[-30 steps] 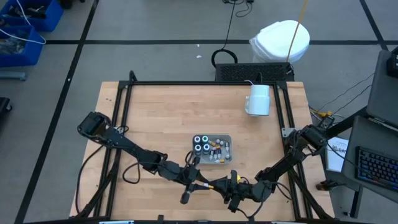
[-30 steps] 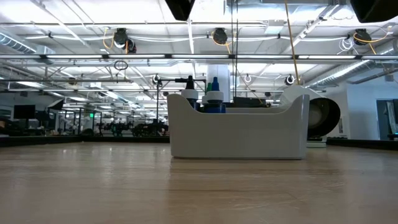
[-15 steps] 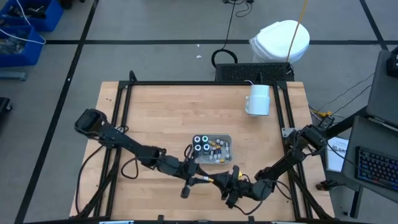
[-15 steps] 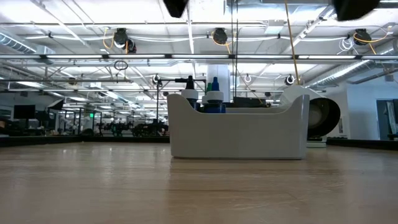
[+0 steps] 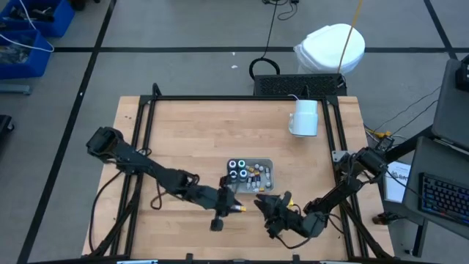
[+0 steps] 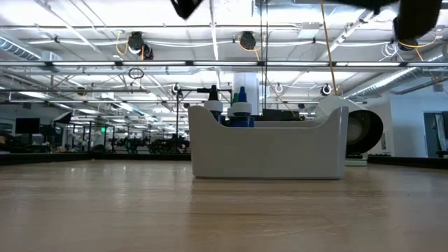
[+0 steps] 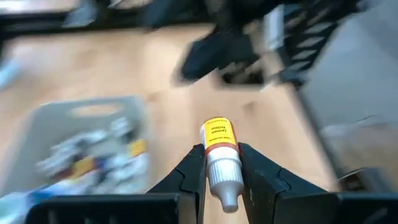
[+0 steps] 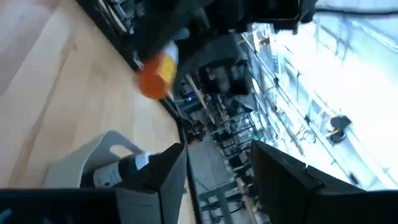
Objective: Pick & Place food coloring
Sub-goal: Put the small orange food coloring into the gray bin
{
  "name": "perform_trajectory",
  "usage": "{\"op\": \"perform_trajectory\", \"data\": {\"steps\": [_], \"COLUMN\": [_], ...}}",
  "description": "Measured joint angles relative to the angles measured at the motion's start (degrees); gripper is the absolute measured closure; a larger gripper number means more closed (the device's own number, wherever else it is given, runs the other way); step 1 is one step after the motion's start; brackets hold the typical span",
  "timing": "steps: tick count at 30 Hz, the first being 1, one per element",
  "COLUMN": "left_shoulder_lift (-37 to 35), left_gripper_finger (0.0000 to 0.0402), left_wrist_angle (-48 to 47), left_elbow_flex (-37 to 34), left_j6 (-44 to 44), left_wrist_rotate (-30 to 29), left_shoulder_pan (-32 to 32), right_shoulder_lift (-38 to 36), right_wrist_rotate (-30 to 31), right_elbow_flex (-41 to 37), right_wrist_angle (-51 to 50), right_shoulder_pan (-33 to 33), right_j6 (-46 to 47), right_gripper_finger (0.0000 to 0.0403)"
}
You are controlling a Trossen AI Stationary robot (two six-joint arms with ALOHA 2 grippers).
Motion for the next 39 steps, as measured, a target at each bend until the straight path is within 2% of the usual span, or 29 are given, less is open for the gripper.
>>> {"op": "perform_trajectory", "data": {"steps": [4, 9, 11, 12, 14, 17, 18, 19, 22, 24, 27, 36, 39], "left_shoulder_lift": [0.9, 0.8, 0.9, 0.9, 0.8, 1.0, 1.0, 1.0, 3.1, 5.4, 10.2, 30.8, 35.6], "left_gripper_finger": [0.0327, 0.0327, 0.0327, 0.0327, 0.0327, 0.0327, 0.0327, 0.0327, 0.0327, 0.0327, 0.0327, 0.0327, 0.0327], "left_wrist_angle": [-19.3, -26.5, -31.4, -32.6, -33.6, -34.7, -34.7, -34.6, -35.0, -37.1, -41.9, -64.9, -68.0], "left_elbow_flex": [10.3, 17.6, 20.4, 21.1, 21.4, 21.3, 21.3, 21.3, 22.2, 23.9, 30.2, 60.5, 65.2], "left_j6": [-0.4, 5.5, 6.6, 6.6, 6.7, 7.7, 8.0, 8.4, 9.2, 9.7, 11.4, 20.9, 24.8], "left_wrist_rotate": [-5.7, -3.7, -3.6, -3.6, -3.0, -0.8, -0.1, 0.7, 4.3, 4.5, 5.8, 11.6, 11.5], "left_shoulder_pan": [0.2, 1.8, 2.9, 3.5, 5.0, 7.0, 7.6, 8.2, 10.4, 11.8, 14.0, 18.6, 19.4], "right_shoulder_lift": [-5.5, -14.4, -18.5, -20.4, -25.4, -33.8, -36.1, -38.1, -41.6, -43.4, -45.6, -49.3, -50.6], "right_wrist_rotate": [2.0, 7.0, 6.5, 4.7, -4.2, -24.0, -29.0, -31.4, -32.9, -33.7, -33.8, -33.9, -33.8], "right_elbow_flex": [-3.9, -13.2, -18.4, -20.9, -26.6, -34.8, -37.2, -39.1, -42.4, -43.1, -43.8, -44.8, -44.8], "right_wrist_angle": [-0.3, 0.1, -0.2, -0.2, 0.2, 1.0, 0.8, 0.0, -5.1, -8.0, -9.5, -14.4, -14.6], "right_shoulder_pan": [0.8, 0.7, 0.7, 0.7, 0.7, -1.4, -2.8, -4.2, -8.4, -10.6, -12.4, -11.6, -10.9], "right_j6": [5.6, 21.3, 29.0, 32.8, 40.7, 53.3, 57.2, 60.9, 70.2, 73.2, 75.4, 75.2, 74.2], "right_gripper_finger": [0.0232, 0.0239, 0.0240, 0.0240, 0.0240, 0.0243, 0.0245, 0.0247, 0.0254, 0.0257, 0.0259, 0.0258, 0.0258]}}
